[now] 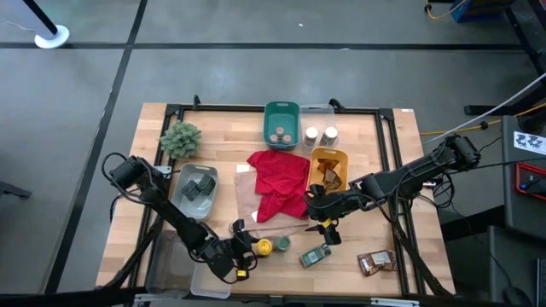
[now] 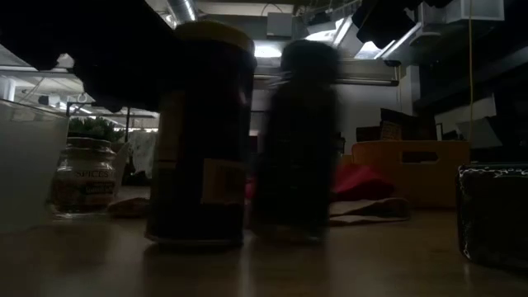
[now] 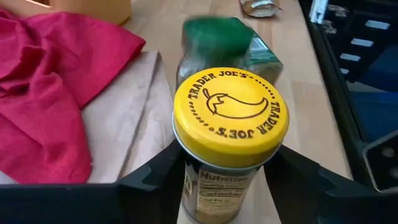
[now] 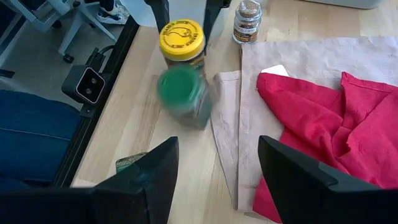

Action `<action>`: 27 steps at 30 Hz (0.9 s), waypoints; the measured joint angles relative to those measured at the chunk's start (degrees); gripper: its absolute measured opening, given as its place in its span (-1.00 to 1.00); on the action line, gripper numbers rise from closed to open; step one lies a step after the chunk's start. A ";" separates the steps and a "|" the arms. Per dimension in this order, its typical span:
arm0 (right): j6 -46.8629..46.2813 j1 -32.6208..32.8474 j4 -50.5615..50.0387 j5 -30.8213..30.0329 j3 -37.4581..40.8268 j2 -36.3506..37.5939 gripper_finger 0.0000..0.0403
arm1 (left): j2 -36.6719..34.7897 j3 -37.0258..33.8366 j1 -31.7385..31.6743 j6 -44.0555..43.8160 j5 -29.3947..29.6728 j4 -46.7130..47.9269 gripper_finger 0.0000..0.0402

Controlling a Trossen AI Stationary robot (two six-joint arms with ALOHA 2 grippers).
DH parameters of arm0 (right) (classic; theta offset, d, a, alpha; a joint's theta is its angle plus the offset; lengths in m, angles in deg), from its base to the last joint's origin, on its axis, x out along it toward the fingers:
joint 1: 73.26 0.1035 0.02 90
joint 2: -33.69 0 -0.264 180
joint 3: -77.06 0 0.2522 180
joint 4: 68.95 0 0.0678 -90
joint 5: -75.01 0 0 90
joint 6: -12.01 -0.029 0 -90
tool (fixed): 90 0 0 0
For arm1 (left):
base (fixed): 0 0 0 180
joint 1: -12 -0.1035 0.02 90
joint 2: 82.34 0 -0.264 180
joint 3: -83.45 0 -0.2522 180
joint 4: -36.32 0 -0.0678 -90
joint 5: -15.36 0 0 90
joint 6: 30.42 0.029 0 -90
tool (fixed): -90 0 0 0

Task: Sort spices by type
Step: Put the yellow seasoning bottle into the black bin

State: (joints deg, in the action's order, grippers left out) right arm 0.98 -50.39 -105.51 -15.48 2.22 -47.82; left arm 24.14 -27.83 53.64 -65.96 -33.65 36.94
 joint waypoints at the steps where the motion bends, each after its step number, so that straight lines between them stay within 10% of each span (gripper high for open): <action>1: -0.02 -0.01 0.00 0.00 0.00 0.00 0.10 | -0.02 0.00 0.06 0.08 -0.11 0.01 -0.11; 17: 0.00 0.00 -0.02 0.00 0.00 0.00 0.10 | -0.88 0.02 0.63 1.08 -0.26 0.57 -0.15; 27: 0.00 -0.02 -0.04 0.02 -0.02 0.00 0.10 | -13.51 0.11 4.82 3.04 -0.06 6.16 -0.15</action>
State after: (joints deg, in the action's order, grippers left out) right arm 0.98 -50.41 -105.56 -15.46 2.20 -47.82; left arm 10.63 -27.72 58.46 -62.92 -33.71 43.10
